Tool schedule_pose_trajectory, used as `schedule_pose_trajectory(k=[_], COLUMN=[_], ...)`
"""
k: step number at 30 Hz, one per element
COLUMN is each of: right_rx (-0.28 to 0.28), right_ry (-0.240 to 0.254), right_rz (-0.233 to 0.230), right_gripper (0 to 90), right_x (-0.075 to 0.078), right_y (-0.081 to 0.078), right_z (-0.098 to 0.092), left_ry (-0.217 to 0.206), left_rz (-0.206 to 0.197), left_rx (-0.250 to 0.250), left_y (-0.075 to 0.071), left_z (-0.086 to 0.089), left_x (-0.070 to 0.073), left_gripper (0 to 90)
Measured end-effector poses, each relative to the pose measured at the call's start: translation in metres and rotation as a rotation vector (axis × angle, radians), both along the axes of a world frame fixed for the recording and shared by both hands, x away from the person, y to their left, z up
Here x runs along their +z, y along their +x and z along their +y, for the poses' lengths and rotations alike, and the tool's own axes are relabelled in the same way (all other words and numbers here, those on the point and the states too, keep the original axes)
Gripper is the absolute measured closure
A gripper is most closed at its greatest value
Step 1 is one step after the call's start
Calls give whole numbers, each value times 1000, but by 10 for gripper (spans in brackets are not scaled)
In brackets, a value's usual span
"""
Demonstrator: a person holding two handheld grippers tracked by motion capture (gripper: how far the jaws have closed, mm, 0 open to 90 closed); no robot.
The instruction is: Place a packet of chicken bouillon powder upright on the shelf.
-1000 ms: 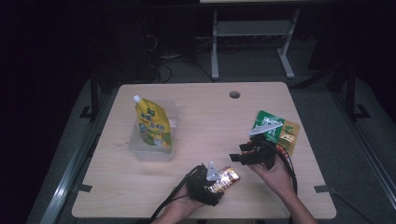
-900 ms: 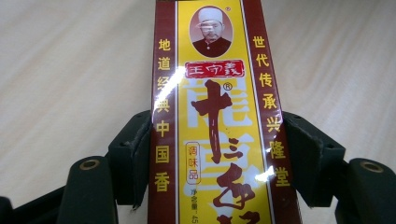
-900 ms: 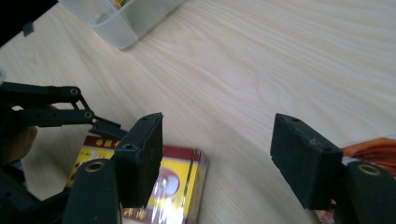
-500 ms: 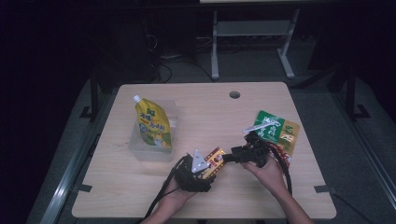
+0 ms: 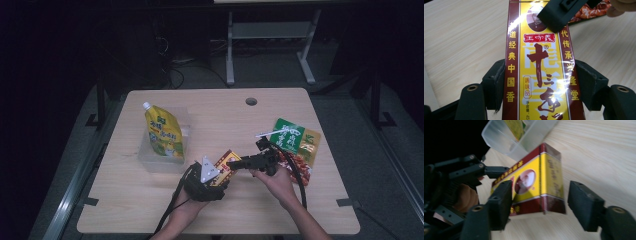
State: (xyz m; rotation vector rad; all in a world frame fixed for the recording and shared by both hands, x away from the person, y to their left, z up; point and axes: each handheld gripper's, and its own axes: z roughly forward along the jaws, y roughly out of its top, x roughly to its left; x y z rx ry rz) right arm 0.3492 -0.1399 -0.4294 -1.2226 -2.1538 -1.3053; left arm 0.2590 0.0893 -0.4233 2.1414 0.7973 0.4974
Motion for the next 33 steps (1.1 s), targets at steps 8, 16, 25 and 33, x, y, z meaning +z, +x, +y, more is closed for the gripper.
schedule_pose_trajectory(k=[8,16,25,33], right_rx=[-23,31,90,124], right_ry=[68,28,-101,-155], right_rz=[19,-79,-227,-334], right_gripper=[561,664,673,674], right_x=[6,25,47,74], right_y=[3,0,-1,2], right_z=[3,19,45,56], left_ry=[-16,5,6,-3], left_rz=[20,31,36,72], left_rx=[24,32,36,26], left_y=[3,5,-1,-12], left_z=[7,13,32,45], left_x=[-3,-9,-8,-10], left_gripper=[319,306,299,300])
